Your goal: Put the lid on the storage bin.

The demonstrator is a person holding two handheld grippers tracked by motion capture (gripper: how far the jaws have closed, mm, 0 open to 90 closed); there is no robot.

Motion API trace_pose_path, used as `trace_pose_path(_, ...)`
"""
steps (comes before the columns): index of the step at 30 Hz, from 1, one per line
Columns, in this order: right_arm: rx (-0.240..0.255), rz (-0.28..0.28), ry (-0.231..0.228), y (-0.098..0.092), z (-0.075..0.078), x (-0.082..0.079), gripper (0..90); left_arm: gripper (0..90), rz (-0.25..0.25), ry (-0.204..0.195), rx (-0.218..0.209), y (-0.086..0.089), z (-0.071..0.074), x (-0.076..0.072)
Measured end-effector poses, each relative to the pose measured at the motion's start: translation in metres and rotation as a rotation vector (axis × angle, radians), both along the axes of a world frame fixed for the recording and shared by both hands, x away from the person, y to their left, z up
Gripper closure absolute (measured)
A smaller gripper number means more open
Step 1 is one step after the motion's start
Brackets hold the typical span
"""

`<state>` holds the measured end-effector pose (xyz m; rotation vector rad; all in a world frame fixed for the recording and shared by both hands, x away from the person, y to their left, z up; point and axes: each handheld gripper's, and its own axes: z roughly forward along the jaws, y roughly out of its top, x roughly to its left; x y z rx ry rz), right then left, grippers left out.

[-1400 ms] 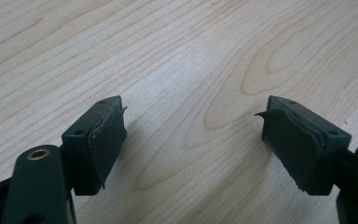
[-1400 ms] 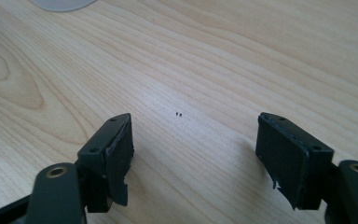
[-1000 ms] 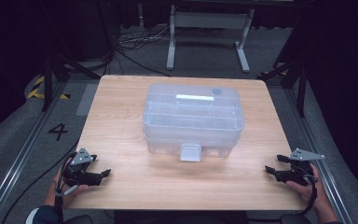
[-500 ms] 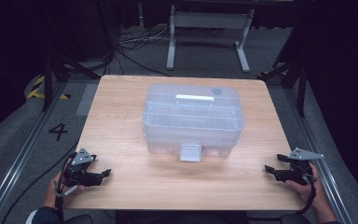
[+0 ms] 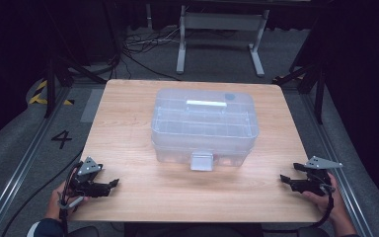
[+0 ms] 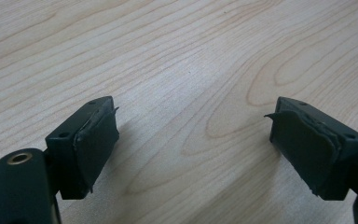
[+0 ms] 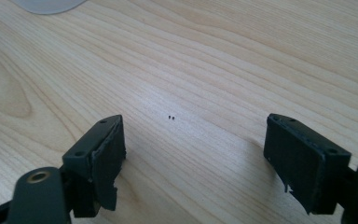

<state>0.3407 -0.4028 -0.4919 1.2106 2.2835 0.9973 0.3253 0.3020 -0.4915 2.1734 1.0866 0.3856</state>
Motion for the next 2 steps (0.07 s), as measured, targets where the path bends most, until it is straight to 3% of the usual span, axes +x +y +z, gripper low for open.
trace_pose_path(2,0.001,0.000,0.000,0.0000,-0.0001,0.0001,20.5,15.0,0.004,0.003,-0.001,-0.0004,0.0000,-0.0003)
